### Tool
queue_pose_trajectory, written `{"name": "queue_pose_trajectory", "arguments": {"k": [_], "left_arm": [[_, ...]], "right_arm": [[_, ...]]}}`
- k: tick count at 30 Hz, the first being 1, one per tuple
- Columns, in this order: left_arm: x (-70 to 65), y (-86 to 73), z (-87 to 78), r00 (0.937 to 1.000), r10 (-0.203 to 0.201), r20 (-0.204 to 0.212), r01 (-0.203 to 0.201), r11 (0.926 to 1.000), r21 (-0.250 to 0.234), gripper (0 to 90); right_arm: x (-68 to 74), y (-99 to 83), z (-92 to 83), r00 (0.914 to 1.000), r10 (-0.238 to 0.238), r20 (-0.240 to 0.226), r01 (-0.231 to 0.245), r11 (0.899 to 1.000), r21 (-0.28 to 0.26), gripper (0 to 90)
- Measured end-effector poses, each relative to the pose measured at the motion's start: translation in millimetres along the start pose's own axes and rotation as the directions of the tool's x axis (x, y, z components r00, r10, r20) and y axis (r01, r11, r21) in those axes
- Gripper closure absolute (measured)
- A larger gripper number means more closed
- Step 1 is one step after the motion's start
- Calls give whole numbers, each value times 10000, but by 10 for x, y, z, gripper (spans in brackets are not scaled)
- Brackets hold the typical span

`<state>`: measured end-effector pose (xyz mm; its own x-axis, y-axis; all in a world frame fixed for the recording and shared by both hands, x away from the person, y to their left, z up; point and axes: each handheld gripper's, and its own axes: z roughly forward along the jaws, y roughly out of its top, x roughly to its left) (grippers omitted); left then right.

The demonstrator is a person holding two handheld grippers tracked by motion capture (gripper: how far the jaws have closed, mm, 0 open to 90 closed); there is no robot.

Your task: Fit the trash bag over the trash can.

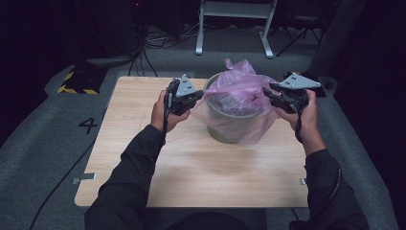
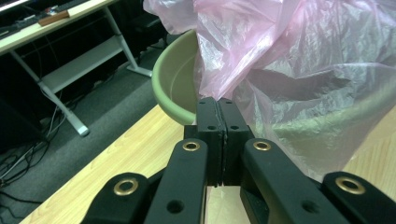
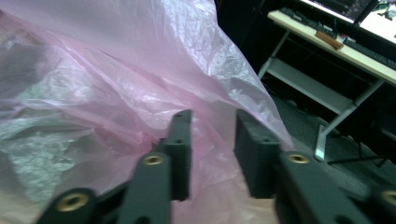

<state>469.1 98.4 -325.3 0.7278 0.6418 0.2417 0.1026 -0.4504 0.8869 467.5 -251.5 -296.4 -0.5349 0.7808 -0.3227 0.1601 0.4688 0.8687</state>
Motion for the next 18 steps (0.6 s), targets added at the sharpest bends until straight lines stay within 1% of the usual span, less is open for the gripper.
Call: {"name": "queue_pose_trajectory", "arguments": {"k": [1, 2, 3, 4, 5, 6, 7, 8, 9, 10, 11, 13, 14, 15, 16, 18], "left_arm": [[-3, 2, -19, 10000, -45, -15, 45, 10000, -69, 891], [-4, 4, -36, 10000, -67, -59, 66, 9999, -116, 891], [-5, 5, -48, 9999, -72, -151, 70, 9999, -122, 894], [-2, 4, -59, 9998, -102, -162, 100, 9999, -108, 895], [8, -5, -75, 9995, -147, -288, 144, 9998, -99, 896], [8, -5, -75, 9995, -147, -288, 144, 9998, -99, 896], [19, -22, -82, 9991, -276, -311, 273, 9996, -104, 896], [19, -22, -82, 9991, -276, -311, 273, 9996, -104, 896], [36, -46, -86, 9988, -333, -362, 330, 9994, -82, 896], [36, -46, -86, 9988, -333, -362, 330, 9994, -82, 896], [47, -74, -77, 9985, -402, -370, 401, 9992, -51, 896], [52, -89, -70, 9982, -399, -437, 399, 9992, -7, 896], [63, -106, -62, 9980, -496, -402, 497, 9988, 5, 896], [82, -141, -45, 9972, -606, -449, 607, 9982, 20, 896], [82, -141, -45, 9972, -606, -449, 607, 9982, 20, 896], [98, -179, -24, 9969, -689, -384, 693, 9975, 112, 896]], "right_arm": [[5, -11, -35, 10000, -21, 82, 22, 9999, -125, 508], [12, -22, -79, 10000, -7, 11, 7, 9993, -376, 463], [24, -31, -127, 9999, 48, -126, -56, 9981, -611, 400], [39, -38, -178, 9999, 27, -166, -39, 9969, -783, 341], [76, -52, -274, 9999, -100, -76, 92, 9952, -973, 293], [76, -52, -274, 9999, -100, -76, 92, 9952, -973, 293], [107, -73, -327, 9997, -229, 36, 231, 9958, -887, 262], [107, -73, -327, 9997, -229, 36, 231, 9958, -887, 262], [130, -101, -342, 9973, -567, 465, 594, 9966, -567, 258], [130, -101, -342, 9973, -567, 465, 594, 9966, -567, 258], [128, -138, -324, 9961, -699, 546, 712, 9972, -225, 262], [119, -182, -296, 9915, -835, 999, 821, 9965, 182, 309], [119, -182, -296, 9915, -835, 999, 821, 9965, 182, 309], [78, -236, -267, 9913, -572, 1187, 527, 9978, 415, 343], [78, -236, -267, 9913, -572, 1187, 527, 9978, 415, 343], [32, -293, -226, 9925, -377, 1163, 288, 9966, 768, 437]]}}
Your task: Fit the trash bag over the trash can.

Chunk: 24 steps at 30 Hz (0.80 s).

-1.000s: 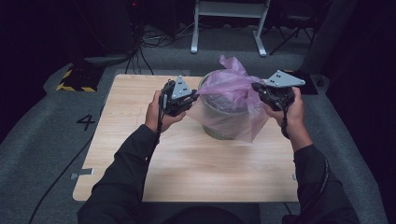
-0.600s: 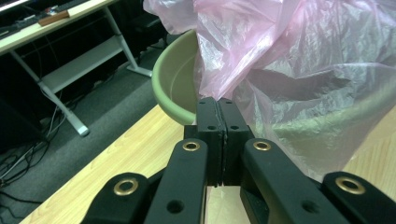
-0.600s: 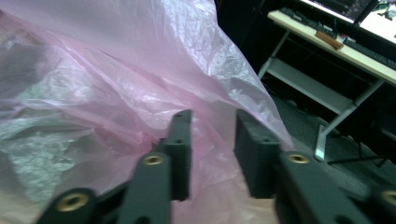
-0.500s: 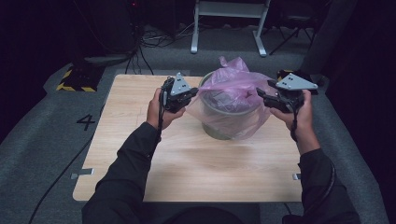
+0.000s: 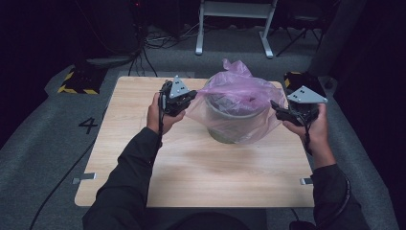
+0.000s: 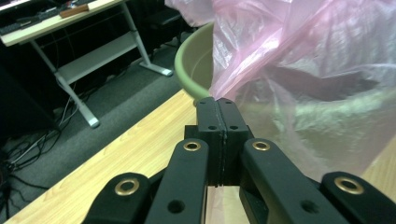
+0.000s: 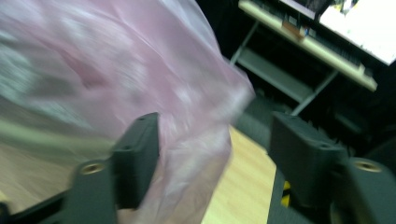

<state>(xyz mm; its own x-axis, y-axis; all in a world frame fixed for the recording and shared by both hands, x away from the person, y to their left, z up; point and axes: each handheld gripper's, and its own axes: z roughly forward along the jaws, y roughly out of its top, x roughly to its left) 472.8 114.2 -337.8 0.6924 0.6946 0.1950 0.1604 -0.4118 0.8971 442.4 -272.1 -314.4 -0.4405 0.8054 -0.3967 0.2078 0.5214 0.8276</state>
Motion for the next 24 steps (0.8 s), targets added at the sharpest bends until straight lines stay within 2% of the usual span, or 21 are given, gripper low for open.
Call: {"name": "queue_pose_trajectory", "arguments": {"k": [1, 2, 4, 7, 9, 10, 11, 14, 15, 18, 19, 22, 24], "left_arm": [[3, -35, 32, 9999, 45, -95, -43, 9999, 141, 896], [3, -35, 32, 9999, 45, -95, -43, 9999, 141, 896], [25, -67, 65, 10000, -38, -83, 40, 9997, 259, 896], [58, -112, 108, 9998, -160, -69, 162, 9992, 374, 896], [73, -146, 155, 9998, -193, -75, 196, 9985, 505, 896], [73, -146, 155, 9998, -193, -75, 196, 9985, 505, 896], [85, -167, 187, 9997, -216, -111, 222, 9981, 583, 896], [102, -192, 226, 9996, -271, -86, 276, 9975, 648, 896], [110, -219, 279, 9996, -289, -72, 293, 9966, 769, 896], [113, -249, 336, 9991, -406, -81, 411, 9960, 797, 895], [115, -262, 362, 9989, -470, -18, 470, 9956, 805, 895], [110, -299, 438, 9983, -590, 42, 584, 9943, 890, 895], [99, -328, 497, 9982, -601, 57, 593, 9933, 996, 895]], "right_arm": [[-28, -52, 60, 9999, 124, 81, -126, 9996, 269, 525], [-28, -52, 60, 9999, 124, 81, -126, 9996, 269, 525], [-71, -94, 120, 9998, 157, 112, -161, 9992, 365, 643], [-158, -132, 213, 9985, 448, 301, -455, 9987, 231, 765], [-252, -137, 320, 9957, 899, 207, -900, 9959, 18, 828], [-252, -137, 320, 9957, 899, 207, -900, 9959, 18, 828], [-284, -115, 394, 9958, 809, 433, -811, 9967, 23, 839], [-300, -90, 469, 9957, 790, 491, -794, 9968, 63, 838], [-319, -78, 545, 9936, 1063, 376, -1065, 9943, 21, 836], [-332, -78, 628, 9914, 1269, 313, -1271, 9919, 41, 819], [-337, -93, 721, 9868, 1610, 184, -1613, 9868, 121, 810], [-332, -111, 812, 9840, 1779, 123, -1782, 9837, 245, 807], [-323, -138, 892, 9779, 2085, -160, -2079, 9776, 324, 809]]}}
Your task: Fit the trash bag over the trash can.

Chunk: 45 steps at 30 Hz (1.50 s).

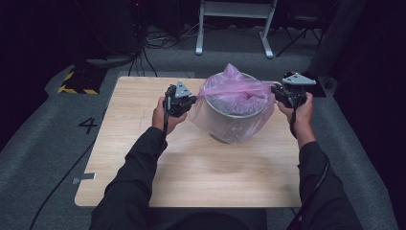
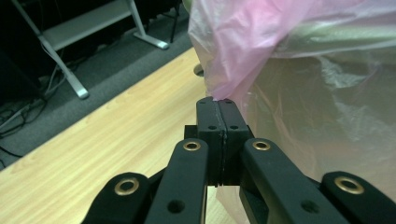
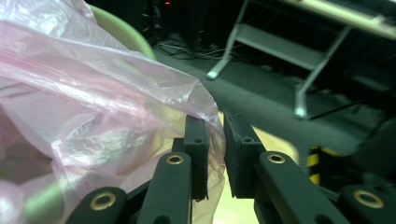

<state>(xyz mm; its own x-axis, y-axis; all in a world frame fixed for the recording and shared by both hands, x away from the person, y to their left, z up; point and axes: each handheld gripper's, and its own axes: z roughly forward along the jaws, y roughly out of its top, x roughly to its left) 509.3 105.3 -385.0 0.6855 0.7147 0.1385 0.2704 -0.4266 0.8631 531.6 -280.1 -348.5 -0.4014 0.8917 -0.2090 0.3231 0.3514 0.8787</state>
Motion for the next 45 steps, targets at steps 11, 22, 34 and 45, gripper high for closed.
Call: {"name": "queue_pose_trajectory", "arguments": {"k": [11, 22, 34, 45], "left_arm": [[-14, -131, 89, 9989, -173, 430, 168, 9998, 111, 897], [-100, -241, -47, 9950, 116, 988, -116, 9999, 1, 897], [-209, -438, -480, 9883, 687, 1361, -685, 9976, -68, 839], [-1, -435, -919, 9987, 32, 516, 19, 9951, -985, 360]], "right_arm": [[42, -107, 168, 9856, 583, -1588, -590, 9983, 5, 895], [64, -173, 135, 9498, 643, -3062, -755, 9968, -250, 900], [236, -248, -43, 9052, 10, -4251, -229, 9987, -464, 900], [185, -141, -203, 9660, -113, -2582, -119, 9960, -881, 896]]}}
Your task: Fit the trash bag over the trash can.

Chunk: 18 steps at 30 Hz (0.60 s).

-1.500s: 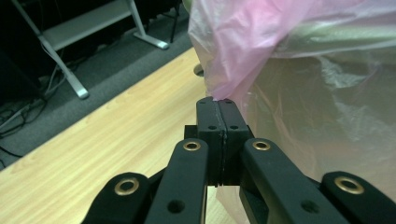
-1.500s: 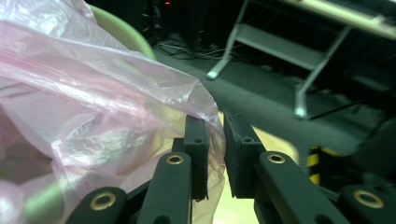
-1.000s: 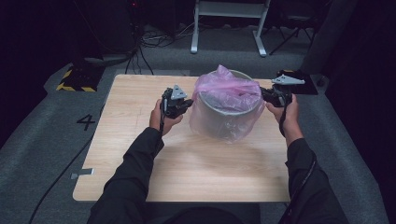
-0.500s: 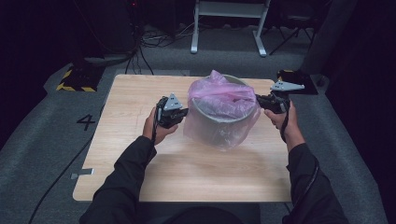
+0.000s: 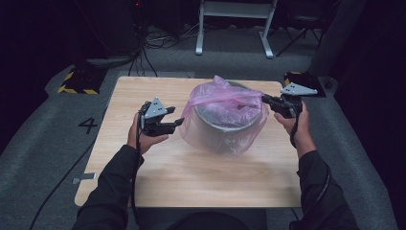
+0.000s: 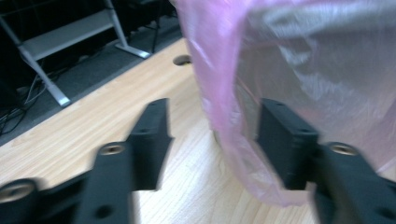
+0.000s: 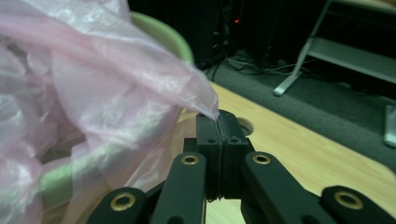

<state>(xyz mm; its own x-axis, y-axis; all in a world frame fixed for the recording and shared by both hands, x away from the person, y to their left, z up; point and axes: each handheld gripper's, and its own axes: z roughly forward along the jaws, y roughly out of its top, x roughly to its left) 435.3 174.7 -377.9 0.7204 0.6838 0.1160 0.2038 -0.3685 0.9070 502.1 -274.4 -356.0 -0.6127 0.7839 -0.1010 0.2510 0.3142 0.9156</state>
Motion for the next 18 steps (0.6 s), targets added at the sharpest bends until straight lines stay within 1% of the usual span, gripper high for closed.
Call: {"name": "queue_pose_trajectory", "arguments": {"k": [1, 2, 4, 5, 6, 7, 9, 10, 12, 15, 16, 17, 18], "left_arm": [[0, 0, 0, 10000, 0, 0, 0, 10000, 0, 337], [11, 14, -40, 9999, -63, -88, 61, 9998, -174, 337], [37, 46, -115, 9998, -173, -110, 166, 9982, -578, 301], [47, 68, -149, 9998, -137, -128, 127, 9971, -747, 292], [51, 93, -171, 9999, -102, -6, 101, 9961, -881, 291], [50, 125, -187, 9999, -85, 121, 95, 9957, -916, 278], [31, 197, -198, 9997, 98, 239, -71, 9939, -1101, 267], [18, 242, -193, 9994, 244, 242, -216, 9940, -1077, 267], [-10, 335, -169, 9978, 442, 490, -383, 9927, -1144, 255], [-47, 477, -98, 9955, 700, 631, -626, 9916, -1133, 255], [-50, 557, -33, 9948, 751, 693, -671, 9915, -1111, 255], [-50, 557, -33, 9948, 751, 693, -671, 9915, -1111, 255], [-48, 590, 3, 9936, 771, 830, -679, 9918, -1084, 255]], "right_arm": [[0, 0, 0, 10000, 0, 0, 0, 10000, 0, 896], [-7, 13, -17, 10000, 4, 61, -3, 10000, -65, 893], [-18, 42, -49, 9997, 95, 220, -90, 9997, -243, 892], [-23, 57, -62, 9997, 118, 230, -111, 9995, -302, 892], [-24, 72, -73, 9997, 110, 219, -103, 9994, -337, 891], [-24, 86, -80, 9996, 83, 269, -73, 9993, -366, 891], [-21, 116, -83, 9996, 51, 282, -41, 9994, -355, 888], [-16, 132, -80, 9996, 23, 269, -14, 9994, -332, 883], [-7, 178, -56, 9995, -23, 304, 32, 9996, -292, 875], [-2, 209, -38, 9995, -40, 305, 49, 9996, -281, 871], [1, 239, -18, 9995, -47, 315, 56, 9996, -285, 864], [1, 239, -18, 9995, -47, 315, 56, 9996, -285, 864], [1, 252, -7, 9995, -39, 318, 48, 9996, -278, 861]]}}
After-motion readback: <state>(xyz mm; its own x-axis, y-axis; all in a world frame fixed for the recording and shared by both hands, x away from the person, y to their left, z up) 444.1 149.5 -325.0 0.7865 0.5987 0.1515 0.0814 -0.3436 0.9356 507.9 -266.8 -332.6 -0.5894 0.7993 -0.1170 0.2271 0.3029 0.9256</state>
